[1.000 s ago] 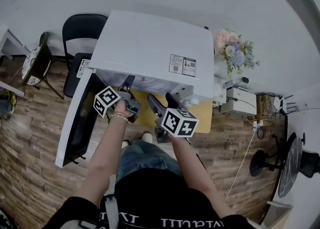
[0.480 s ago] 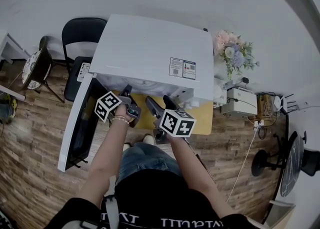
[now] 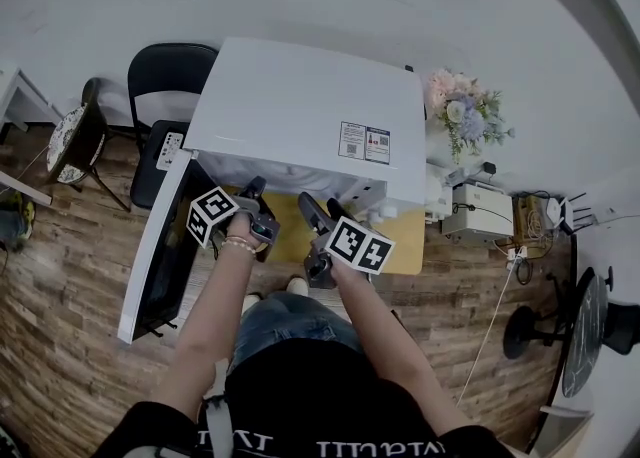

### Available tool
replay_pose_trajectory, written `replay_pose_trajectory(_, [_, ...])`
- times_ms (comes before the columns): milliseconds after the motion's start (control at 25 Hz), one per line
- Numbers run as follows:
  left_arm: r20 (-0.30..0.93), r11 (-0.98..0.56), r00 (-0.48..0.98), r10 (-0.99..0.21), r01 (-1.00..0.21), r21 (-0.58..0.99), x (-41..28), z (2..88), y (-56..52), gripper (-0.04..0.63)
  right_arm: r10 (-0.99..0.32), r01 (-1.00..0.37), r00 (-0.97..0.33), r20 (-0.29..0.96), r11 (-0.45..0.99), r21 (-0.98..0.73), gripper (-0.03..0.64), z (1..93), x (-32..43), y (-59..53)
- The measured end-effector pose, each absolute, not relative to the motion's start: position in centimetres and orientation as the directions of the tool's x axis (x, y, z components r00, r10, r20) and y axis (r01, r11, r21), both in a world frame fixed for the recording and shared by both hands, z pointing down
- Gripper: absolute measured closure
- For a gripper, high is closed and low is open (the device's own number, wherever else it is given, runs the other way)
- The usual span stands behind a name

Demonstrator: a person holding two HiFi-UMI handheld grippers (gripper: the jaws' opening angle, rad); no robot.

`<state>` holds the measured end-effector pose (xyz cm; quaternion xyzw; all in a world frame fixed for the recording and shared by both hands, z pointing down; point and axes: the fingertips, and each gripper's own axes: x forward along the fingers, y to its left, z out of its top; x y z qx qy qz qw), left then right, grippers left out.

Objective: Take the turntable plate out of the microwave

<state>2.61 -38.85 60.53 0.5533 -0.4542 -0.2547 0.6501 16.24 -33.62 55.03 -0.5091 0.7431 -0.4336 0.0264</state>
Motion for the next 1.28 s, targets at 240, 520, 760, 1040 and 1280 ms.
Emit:
replay_pose_trajectory(240, [0.312, 0.257, 0.484, -0.818, -0.178, 0.950, 3.1, 59.6, -38.4, 0.571, -0.795, -0.627, -0.491, 0.357, 0.038, -0.778, 0.236, 55.6, 15.7, -34.8])
replay_pose_trajectory(520, [0.315, 0.254, 0.487, -0.814, -0.188, 0.949, 2.6, 58.9, -38.5, 0.571, -0.838, -0.447, -0.452, 0.306, -0.084, -0.891, 0.463, 57.4, 15.9, -36.3])
replay_pose_trajectory(760, [0.321, 0.262, 0.491, -0.810, -0.187, 0.947, 2.7, 59.1, -38.5, 0.571, -0.885, -0.230, -0.423, 0.196, -0.104, -0.968, 0.463, 57.6, 15.6, -38.3])
replay_pose_trajectory(1040, [0.333, 0.262, 0.509, -0.794, -0.208, 0.942, 2.9, 59.2, -38.3, 0.571, -0.918, -0.106, -0.376, 0.123, -0.090, -0.990, 0.499, 58.3, 15.2, -39.6])
replay_pose_trajectory(1280, [0.340, 0.252, 0.531, -0.776, -0.234, 0.939, 3.5, 59.3, -37.9, 0.571, -0.949, -0.080, -0.294, 0.111, -0.092, -0.993, 0.551, 59.3, 15.5, -39.6])
